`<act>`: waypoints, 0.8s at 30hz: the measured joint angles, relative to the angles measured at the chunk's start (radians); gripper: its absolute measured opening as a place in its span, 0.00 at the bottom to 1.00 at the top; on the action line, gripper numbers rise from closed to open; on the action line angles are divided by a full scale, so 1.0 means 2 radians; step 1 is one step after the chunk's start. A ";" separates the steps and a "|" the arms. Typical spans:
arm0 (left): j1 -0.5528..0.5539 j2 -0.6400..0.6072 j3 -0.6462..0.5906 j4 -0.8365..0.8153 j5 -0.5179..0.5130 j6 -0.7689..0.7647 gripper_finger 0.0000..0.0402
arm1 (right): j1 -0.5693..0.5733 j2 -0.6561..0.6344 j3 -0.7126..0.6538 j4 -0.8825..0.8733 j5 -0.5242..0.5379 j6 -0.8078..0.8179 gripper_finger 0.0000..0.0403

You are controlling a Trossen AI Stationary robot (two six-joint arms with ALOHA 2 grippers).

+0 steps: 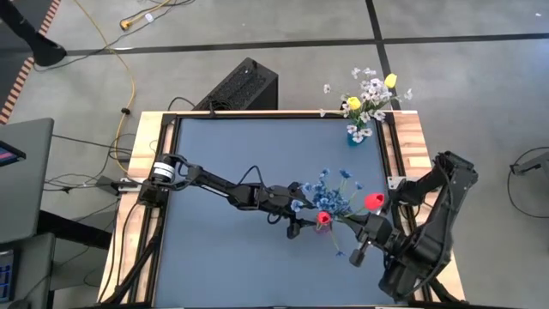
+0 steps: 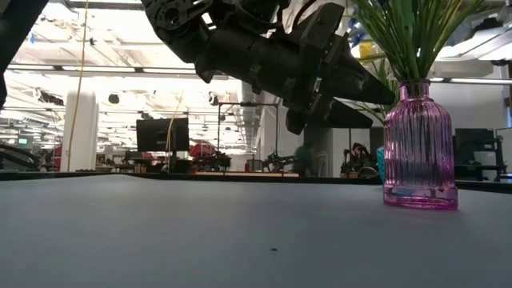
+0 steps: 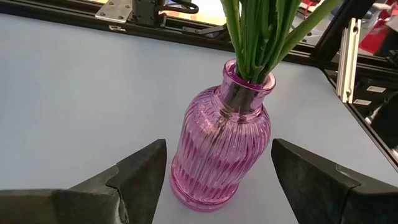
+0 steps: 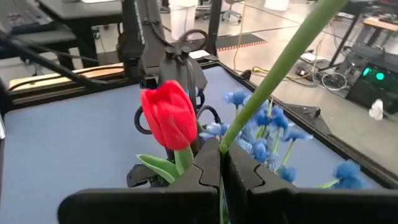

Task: Sort flowers into vase by color
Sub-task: Put the red flower into the violet vase

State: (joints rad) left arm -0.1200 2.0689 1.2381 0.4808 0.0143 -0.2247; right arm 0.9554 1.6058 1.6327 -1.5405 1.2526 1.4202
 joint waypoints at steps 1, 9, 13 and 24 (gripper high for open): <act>0.000 0.000 0.000 0.000 0.000 0.000 0.69 | 0.000 0.000 -0.009 0.004 0.002 0.013 0.07; 0.000 0.000 0.000 0.000 0.000 0.000 0.69 | -0.012 0.000 -0.056 0.041 0.020 0.046 0.07; 0.000 0.000 0.000 -0.001 0.000 0.000 0.69 | -0.015 0.001 -0.065 0.048 0.030 0.045 0.07; 0.000 0.000 0.000 -0.002 0.000 0.002 0.69 | -0.013 -0.028 -0.024 0.053 0.016 -0.011 0.07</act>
State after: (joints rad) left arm -0.1198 2.0689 1.2381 0.4763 0.0151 -0.2209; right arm 0.9291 1.5498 1.5841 -1.4353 1.2841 1.3972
